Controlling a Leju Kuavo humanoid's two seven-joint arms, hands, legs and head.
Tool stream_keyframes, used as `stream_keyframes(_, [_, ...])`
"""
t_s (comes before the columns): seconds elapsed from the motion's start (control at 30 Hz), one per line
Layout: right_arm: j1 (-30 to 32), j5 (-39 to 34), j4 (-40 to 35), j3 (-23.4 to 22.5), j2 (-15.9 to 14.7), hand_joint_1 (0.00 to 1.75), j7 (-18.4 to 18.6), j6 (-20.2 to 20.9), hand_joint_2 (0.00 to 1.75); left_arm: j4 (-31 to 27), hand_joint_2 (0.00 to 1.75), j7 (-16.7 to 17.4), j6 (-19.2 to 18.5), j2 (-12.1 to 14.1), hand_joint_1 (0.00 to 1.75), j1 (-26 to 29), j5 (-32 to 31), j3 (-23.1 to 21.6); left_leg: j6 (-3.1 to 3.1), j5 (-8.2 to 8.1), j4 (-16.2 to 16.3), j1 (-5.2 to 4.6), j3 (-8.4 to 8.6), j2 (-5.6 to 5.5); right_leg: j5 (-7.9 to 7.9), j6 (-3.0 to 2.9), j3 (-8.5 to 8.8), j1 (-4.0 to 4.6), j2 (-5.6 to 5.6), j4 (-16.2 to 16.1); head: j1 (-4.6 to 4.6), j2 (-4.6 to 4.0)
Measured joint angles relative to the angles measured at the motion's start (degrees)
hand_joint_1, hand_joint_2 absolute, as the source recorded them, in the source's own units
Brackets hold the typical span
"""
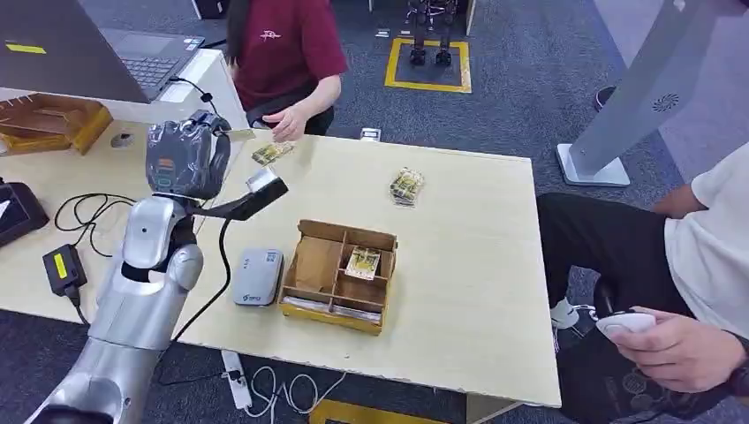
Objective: Pass the card to the sensor for recognition and then transmit it.
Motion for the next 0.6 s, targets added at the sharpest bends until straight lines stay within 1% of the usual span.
stream_keyframes(0.07, [-0.1,0.3,0.0,0.0,0.0,0.00,0.1,0.0,1.75,3.4,1.75,1.1,0.6,-1.5,1.75,-1.4,-3.3,2.6,0.00,0.00,0.0,0.00,0.00,0.00,0.00,0.00,0.00,0.00,0.00,0.0,0.00,0.00])
stream_keyframes(0.1, [-0.2,0.5,0.0,0.0,0.0,0.00,0.2,0.0,1.75,5.2,1.75,1.1,1.0,-2.2,1.75,-2.0,-4.3,4.2,0.00,0.01,0.0,0.01,0.00,0.00,0.00,0.00,0.00,0.00,0.00,0.0,0.02,0.00])
stream_keyframes(0.23, [-0.5,0.7,0.0,0.0,0.0,0.00,0.5,0.0,1.75,9.3,1.75,1.0,1.8,-3.9,1.75,-2.6,-5.7,8.1,0.00,0.01,0.0,0.01,0.00,0.01,0.00,0.00,-0.03,0.01,0.01,0.0,0.00,0.00])
stream_keyframes(0.4, [-0.6,0.7,0.0,0.0,0.0,0.00,0.5,0.0,1.75,11.9,1.75,1.1,1.9,-5.1,1.75,-2.8,-6.4,10.4,0.00,0.00,0.0,0.01,-0.03,0.01,0.00,0.00,-0.03,0.01,0.02,0.0,-0.02,0.00])
stream_keyframes(0.6, [-0.6,0.5,0.0,0.0,0.0,0.00,0.7,0.0,1.75,13.4,1.75,-0.1,2.0,-6.5,1.75,-2.8,-6.8,12.2,0.00,0.00,0.0,0.00,-0.04,-0.01,0.00,0.01,-0.02,0.00,0.00,0.0,0.00,0.00])
